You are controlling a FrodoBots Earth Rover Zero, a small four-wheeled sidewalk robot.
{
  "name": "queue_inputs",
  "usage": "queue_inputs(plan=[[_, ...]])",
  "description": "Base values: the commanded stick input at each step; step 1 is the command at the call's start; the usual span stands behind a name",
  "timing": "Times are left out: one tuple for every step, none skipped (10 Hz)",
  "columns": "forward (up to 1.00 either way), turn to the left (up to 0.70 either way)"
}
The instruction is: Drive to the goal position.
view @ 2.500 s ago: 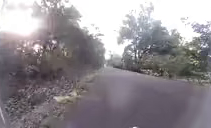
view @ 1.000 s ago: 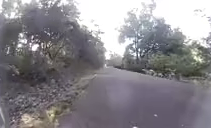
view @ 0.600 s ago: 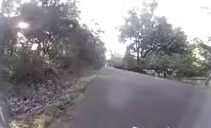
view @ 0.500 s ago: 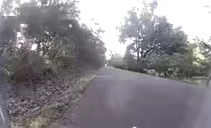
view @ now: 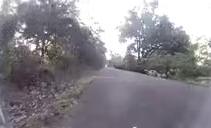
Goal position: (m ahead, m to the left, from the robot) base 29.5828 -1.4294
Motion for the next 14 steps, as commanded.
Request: queue_inputs(plan=[[0.7, 0.0], [0.7, 0.0], [0.7, 0.0], [0.7, 0.0], [0.7, 0.0], [0.7, 0.0], [0.7, 0.0], [0.7, 0.0], [0.7, 0.0], [0.7, 0.0], [0.7, 0.0], [0.7, 0.0], [0.7, 0.0], [0.7, 0.0]])
